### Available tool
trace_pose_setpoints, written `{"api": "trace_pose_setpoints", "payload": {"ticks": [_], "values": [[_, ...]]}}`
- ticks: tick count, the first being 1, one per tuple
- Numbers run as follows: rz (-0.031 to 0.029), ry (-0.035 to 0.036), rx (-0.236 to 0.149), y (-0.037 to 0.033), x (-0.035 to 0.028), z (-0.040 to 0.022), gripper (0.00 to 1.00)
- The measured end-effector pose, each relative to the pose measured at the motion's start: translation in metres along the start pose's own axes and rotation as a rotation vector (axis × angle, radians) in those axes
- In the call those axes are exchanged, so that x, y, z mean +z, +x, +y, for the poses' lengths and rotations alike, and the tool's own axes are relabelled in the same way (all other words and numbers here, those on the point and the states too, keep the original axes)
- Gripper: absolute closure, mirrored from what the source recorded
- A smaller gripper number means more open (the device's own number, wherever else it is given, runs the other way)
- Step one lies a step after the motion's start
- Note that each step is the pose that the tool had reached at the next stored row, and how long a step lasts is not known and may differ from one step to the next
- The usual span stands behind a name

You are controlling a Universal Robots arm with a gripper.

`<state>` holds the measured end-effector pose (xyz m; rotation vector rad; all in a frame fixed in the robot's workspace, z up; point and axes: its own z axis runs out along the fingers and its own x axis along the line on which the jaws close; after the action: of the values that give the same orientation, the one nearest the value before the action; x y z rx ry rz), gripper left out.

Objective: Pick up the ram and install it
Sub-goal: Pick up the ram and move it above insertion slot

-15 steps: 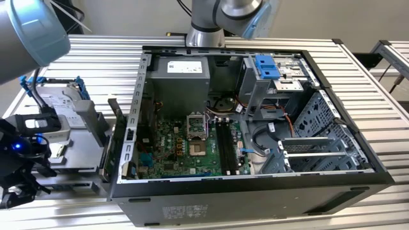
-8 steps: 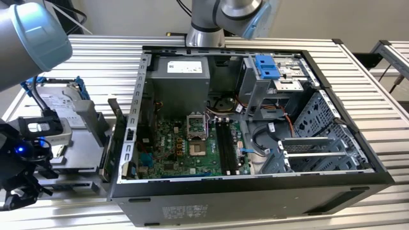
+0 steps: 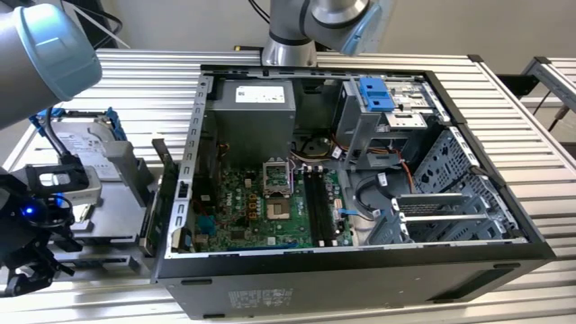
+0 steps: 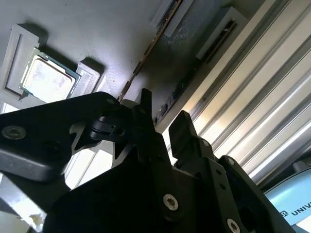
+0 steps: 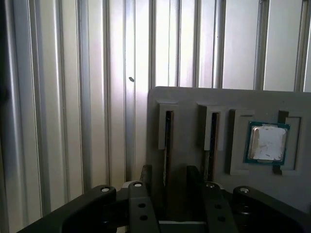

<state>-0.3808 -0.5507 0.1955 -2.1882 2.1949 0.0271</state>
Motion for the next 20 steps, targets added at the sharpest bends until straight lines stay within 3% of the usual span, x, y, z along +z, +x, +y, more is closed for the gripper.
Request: {"api": "trace_pose_setpoints", "payload": {"ticks": [4, 5, 20], "values": [[0.0, 0.0, 0.0, 0.0, 0.0001, 0.0, 0.0], [0.0, 0.0, 0.0, 0.0, 0.0001, 0.0, 1.0], [0.0, 0.0, 0.0, 0.0, 0.0003, 0.0, 1.0]]}}
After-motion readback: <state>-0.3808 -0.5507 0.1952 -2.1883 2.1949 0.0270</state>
